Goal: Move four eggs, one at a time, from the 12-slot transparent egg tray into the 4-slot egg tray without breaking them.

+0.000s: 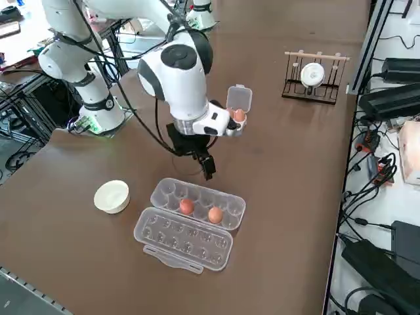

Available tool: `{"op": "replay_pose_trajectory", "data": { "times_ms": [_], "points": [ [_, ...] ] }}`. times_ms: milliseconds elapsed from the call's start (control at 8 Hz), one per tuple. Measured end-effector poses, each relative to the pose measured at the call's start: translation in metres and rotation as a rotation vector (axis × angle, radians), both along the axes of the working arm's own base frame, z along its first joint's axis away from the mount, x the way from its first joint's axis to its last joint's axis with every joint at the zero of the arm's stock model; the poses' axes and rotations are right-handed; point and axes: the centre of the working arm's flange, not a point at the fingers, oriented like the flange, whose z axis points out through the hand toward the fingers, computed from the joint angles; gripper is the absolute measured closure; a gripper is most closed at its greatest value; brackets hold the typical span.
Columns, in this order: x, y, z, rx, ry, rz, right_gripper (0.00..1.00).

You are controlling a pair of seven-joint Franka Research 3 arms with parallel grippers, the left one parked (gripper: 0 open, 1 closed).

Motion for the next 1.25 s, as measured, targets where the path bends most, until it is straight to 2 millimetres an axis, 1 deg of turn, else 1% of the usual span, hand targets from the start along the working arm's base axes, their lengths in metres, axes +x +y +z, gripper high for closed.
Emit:
{"op": "replay_pose_trajectory", "data": {
  "times_ms": [250, 375, 500, 750, 1000, 1250],
  "points": [
    [-0.011, -0.024, -0.017, -0.026, -0.030, 0.164, 0.01],
    [-0.017, -0.032, -0.027, -0.034, -0.033, 0.219, 0.02],
    [-0.023, -0.036, -0.037, -0.034, -0.024, 0.253, 0.03],
    [-0.030, -0.042, -0.050, -0.046, -0.026, 0.317, 0.03],
    [-0.033, -0.046, -0.060, -0.052, -0.022, 0.397, 0.03],
    [-0.041, -0.059, -0.066, -0.047, -0.011, 0.450, 0.04]
  ]
}}
